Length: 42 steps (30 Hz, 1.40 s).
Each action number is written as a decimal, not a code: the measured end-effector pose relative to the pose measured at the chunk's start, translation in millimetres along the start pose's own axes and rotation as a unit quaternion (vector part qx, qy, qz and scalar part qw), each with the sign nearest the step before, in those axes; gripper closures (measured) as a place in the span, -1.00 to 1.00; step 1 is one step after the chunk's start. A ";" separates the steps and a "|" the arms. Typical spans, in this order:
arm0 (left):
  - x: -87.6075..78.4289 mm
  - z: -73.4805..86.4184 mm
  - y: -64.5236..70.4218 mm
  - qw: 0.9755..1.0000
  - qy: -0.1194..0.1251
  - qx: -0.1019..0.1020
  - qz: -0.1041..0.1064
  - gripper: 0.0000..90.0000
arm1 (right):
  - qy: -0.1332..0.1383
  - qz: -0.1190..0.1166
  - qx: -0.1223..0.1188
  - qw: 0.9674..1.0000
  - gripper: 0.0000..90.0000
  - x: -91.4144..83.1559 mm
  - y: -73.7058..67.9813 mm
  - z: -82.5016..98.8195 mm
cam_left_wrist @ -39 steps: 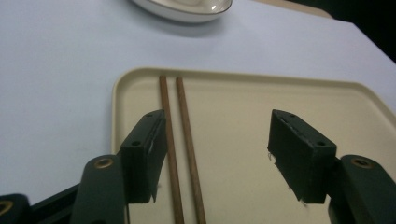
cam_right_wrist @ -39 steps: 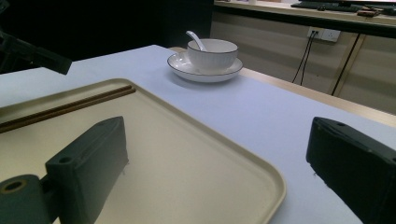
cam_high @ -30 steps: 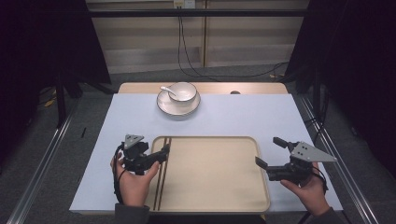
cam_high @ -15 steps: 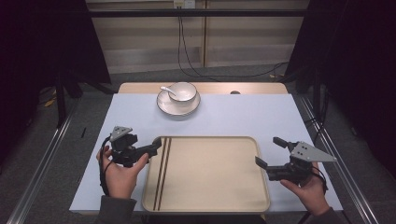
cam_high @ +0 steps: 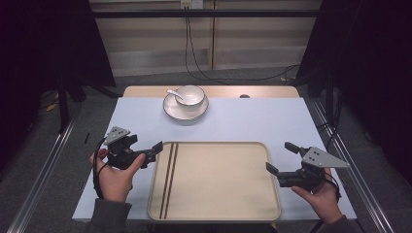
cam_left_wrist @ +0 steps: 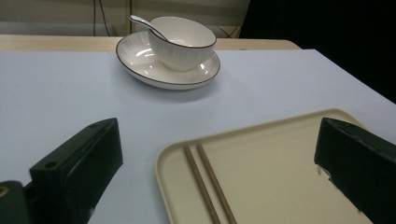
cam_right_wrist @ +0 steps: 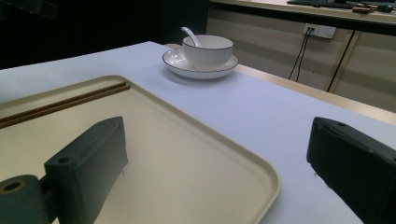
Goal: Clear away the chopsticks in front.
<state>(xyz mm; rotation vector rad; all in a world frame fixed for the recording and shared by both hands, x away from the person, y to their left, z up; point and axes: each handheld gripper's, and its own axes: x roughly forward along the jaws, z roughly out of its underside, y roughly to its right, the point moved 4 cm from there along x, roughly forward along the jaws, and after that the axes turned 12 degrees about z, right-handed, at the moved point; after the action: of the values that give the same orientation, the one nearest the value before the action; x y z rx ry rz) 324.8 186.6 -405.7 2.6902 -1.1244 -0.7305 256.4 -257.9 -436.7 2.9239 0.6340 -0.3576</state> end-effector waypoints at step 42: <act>-41.1 38.3 -44.2 0.999 0.027 0.016 0.040 -0.97 | -0.014 0.012 -0.009 1.000 -0.90 4.1 2.9 5.3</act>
<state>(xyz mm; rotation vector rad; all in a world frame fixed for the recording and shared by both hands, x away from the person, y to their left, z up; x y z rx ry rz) 309.4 249.1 -436.8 2.6567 -1.2319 -0.6302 260.1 -259.9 -442.7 2.9003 0.5941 -0.3881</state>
